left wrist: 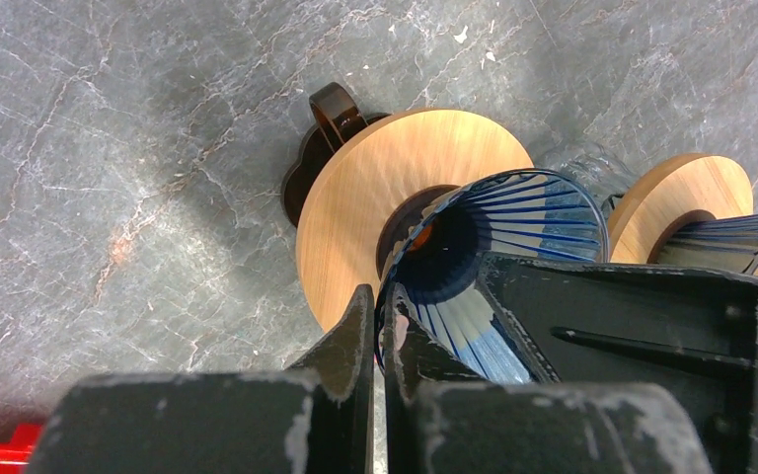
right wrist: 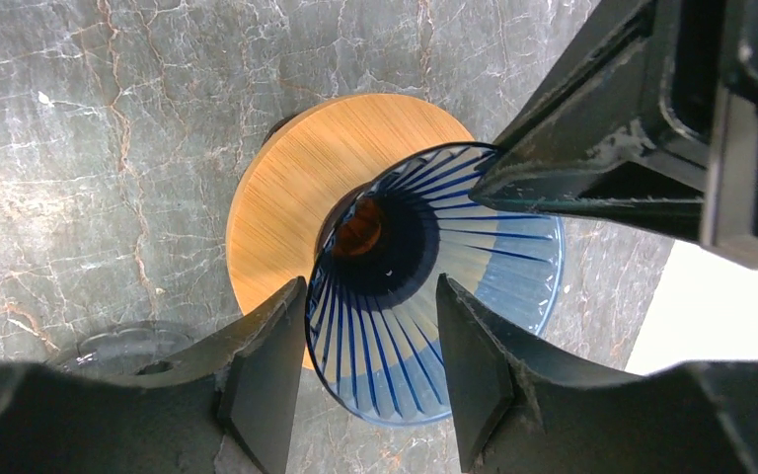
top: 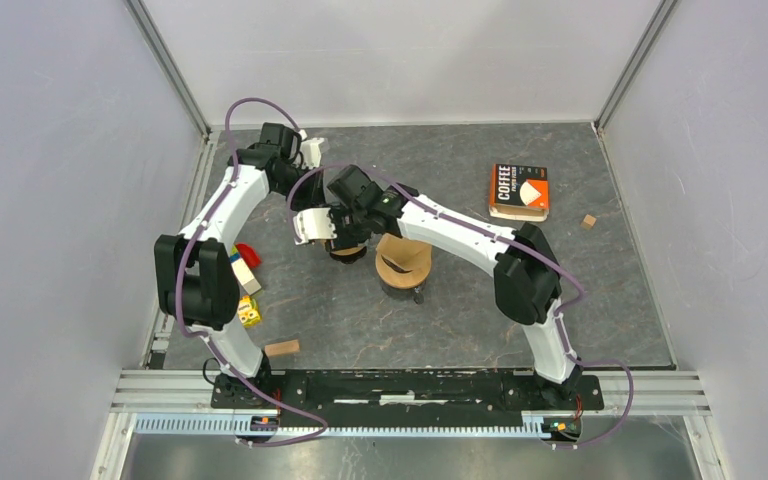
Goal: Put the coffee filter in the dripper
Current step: Place the coffee dripper in the dripper holder.
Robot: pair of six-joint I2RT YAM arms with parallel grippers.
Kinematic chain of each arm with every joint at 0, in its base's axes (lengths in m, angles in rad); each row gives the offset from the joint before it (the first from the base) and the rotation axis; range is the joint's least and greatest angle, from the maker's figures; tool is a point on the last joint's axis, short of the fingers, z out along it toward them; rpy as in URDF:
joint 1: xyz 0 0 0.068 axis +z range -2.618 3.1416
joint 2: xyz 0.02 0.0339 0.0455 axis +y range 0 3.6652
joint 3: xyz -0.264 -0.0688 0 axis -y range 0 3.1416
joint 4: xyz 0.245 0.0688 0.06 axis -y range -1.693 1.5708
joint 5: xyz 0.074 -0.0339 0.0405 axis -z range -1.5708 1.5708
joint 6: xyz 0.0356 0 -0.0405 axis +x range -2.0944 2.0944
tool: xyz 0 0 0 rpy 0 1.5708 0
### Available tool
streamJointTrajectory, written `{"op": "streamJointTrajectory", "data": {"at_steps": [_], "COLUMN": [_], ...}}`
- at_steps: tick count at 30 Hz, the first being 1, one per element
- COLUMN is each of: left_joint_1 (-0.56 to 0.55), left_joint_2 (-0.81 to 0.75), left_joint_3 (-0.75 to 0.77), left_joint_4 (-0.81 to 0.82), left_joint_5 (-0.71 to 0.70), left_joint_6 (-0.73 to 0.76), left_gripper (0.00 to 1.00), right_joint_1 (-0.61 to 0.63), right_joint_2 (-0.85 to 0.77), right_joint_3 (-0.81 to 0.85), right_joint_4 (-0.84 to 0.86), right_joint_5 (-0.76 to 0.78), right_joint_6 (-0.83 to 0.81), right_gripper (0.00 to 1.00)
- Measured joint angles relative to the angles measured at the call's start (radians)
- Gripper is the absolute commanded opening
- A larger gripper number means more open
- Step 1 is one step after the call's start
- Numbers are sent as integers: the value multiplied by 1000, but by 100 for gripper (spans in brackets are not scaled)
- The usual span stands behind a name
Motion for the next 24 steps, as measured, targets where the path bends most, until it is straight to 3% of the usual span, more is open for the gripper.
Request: {"op": "streamJointTrajectory", "data": {"at_steps": [11, 17, 24], "left_joint_1": [0, 0, 0], "left_joint_2": [16, 37, 46], "left_joint_3": [30, 57, 124], "left_joint_4": [-46, -77, -99], "left_joint_5": [-22, -44, -44], "left_joint_6": [0, 0, 0], "left_gripper": [22, 32, 40], "right_joint_1": [-27, -124, -242], "right_joint_2": [-116, -232, -394], "right_joint_3": [3, 1, -111], "right_joint_4": [-30, 15, 132], "right_joint_5": [-45, -98, -110], "right_joint_6": [60, 164, 266], "right_gripper": [63, 63, 63]}}
